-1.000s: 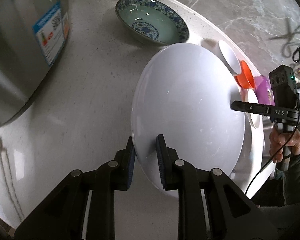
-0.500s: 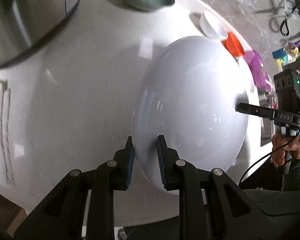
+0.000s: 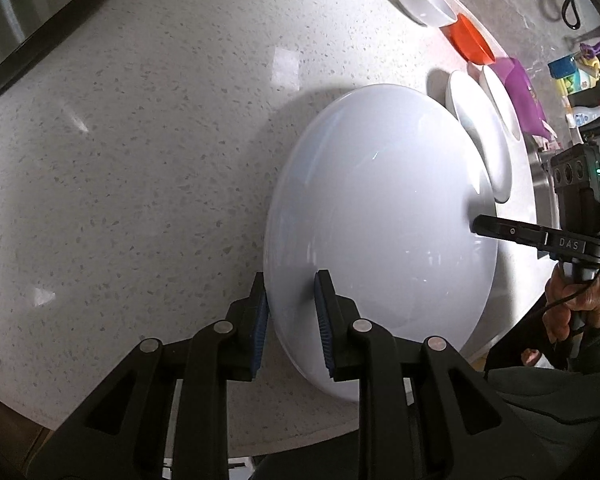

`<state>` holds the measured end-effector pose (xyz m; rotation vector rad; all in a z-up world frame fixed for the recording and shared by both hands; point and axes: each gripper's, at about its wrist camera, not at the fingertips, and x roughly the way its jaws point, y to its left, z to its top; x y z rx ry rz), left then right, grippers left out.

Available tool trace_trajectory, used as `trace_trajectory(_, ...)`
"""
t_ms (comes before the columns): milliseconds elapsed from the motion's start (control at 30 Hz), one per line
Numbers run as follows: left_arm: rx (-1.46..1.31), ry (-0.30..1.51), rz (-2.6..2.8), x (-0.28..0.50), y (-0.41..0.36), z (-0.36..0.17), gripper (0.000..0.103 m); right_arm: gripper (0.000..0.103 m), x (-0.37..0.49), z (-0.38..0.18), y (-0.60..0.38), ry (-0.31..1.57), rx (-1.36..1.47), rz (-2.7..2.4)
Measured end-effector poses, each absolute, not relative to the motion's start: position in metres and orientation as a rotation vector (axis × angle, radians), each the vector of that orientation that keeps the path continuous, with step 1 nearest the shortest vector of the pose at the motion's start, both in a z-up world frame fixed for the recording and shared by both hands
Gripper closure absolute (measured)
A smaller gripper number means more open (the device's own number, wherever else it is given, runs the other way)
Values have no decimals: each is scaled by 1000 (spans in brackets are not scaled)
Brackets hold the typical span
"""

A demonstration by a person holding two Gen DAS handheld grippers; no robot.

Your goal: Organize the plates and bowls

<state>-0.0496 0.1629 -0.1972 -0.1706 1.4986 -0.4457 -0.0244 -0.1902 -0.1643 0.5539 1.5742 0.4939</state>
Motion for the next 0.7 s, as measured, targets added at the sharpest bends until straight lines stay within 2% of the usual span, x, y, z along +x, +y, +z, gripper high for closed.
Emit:
trace_trajectory(233,-146,1465,-439,-40,142,-199,81,85,-34,-172,-193,1547,564,476)
trace_trajectory(400,-146,1430,-433,-37,134,-200,81,79,-39,-172,-196,1508,588,482)
trace_trajectory(500,-161,1411,-425,-38,139,-200,80,67,-41,-170,-197,1473,619,493)
trace_trajectory(567,-159,1405,-413,-39,143,-198,79,51,-43,-166,-197,1439,615,482)
trace_trajectory(633,-170,1380,-399,-39,147,-192,79,44,-45,-162,-198,1414,627,485)
trace_trajectory(700,-202,1330,-404,-39,153,-179,79,43,-49,-157,-201,1392,645,488)
